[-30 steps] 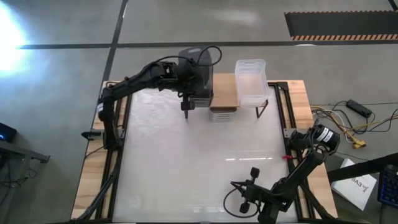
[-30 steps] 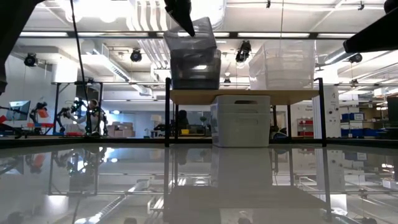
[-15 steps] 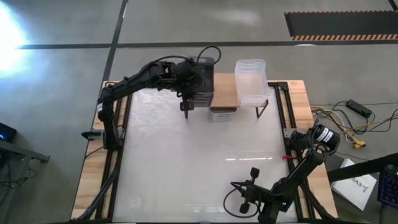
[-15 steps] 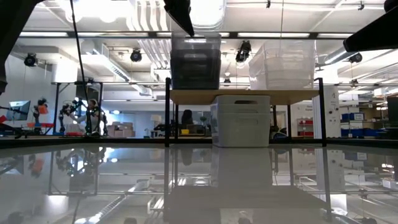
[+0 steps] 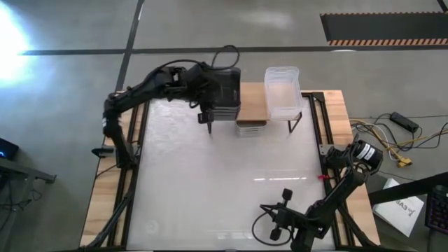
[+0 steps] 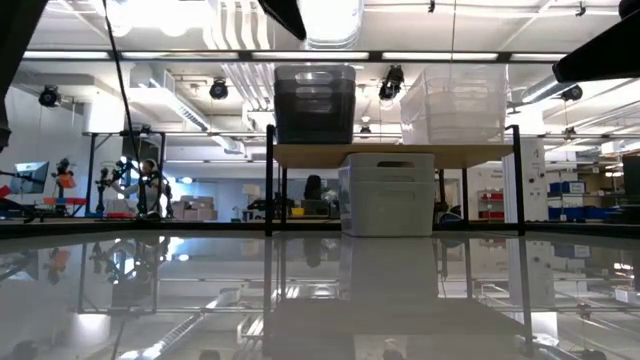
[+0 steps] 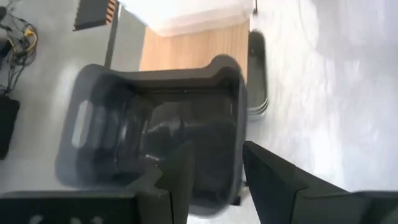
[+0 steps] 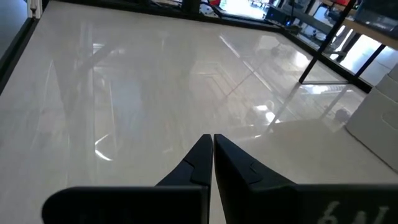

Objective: Stack baskets on shelf by color
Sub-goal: Return to Home Position

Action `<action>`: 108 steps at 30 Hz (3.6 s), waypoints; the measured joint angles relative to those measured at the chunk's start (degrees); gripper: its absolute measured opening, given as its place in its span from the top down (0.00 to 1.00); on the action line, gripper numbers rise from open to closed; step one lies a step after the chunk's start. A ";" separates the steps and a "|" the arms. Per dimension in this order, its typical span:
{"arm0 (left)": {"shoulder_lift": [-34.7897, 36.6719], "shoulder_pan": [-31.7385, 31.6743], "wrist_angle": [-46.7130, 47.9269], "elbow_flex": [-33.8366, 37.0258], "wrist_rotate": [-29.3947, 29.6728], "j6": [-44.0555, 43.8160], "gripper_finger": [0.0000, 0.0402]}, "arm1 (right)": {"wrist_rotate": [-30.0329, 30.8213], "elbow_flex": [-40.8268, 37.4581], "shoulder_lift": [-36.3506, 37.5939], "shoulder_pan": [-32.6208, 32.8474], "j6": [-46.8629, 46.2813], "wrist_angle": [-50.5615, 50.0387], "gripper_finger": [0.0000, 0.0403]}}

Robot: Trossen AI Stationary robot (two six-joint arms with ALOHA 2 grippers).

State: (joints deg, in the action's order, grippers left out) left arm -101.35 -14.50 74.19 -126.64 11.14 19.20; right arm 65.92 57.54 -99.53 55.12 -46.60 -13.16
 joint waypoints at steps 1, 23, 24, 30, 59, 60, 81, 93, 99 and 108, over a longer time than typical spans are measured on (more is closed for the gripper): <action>0.96 0.34 -0.06 0.20 -0.02 -1.40 0.69 | 0.17 -0.06 0.00 0.15 -0.04 -0.09 0.98; 46.11 23.21 -63.61 79.18 -0.47 -29.71 0.89 | -49.91 -28.90 9.25 -25.31 27.73 47.70 0.98; 47.28 23.55 -67.02 82.28 -0.46 -30.73 0.89 | -51.03 -29.88 10.96 -27.03 29.12 47.68 0.98; 53.39 22.77 -79.32 95.11 -0.43 -32.36 0.93 | -60.40 -35.08 28.20 -36.53 36.35 47.65 0.98; 99.67 18.95 -78.81 125.51 0.26 -28.23 0.96 | -56.97 -56.87 99.41 -43.77 40.33 26.52 0.98; 100.98 18.95 -78.66 125.93 0.32 -27.62 0.96 | -56.16 -56.87 99.46 -43.77 40.96 26.54 0.98; 97.50 18.21 -75.80 126.24 -5.71 -19.14 0.96 | -55.48 -56.89 99.36 -42.39 41.18 15.53 0.98; 94.59 18.20 -76.78 126.30 -4.76 -20.21 0.96 | -55.41 -56.85 97.11 -42.39 43.66 15.36 0.98; 93.41 18.20 -77.11 126.35 -4.79 -20.24 0.96 | -55.41 -56.85 97.11 -42.39 43.66 15.36 0.98; 92.04 18.20 -77.11 126.37 -4.82 -20.26 0.96 | -55.39 -56.85 97.11 -42.39 43.66 15.38 0.98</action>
State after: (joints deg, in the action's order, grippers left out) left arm -9.30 3.70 -2.92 -0.27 6.32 -1.06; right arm 10.52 0.69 -2.42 12.73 -2.94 2.22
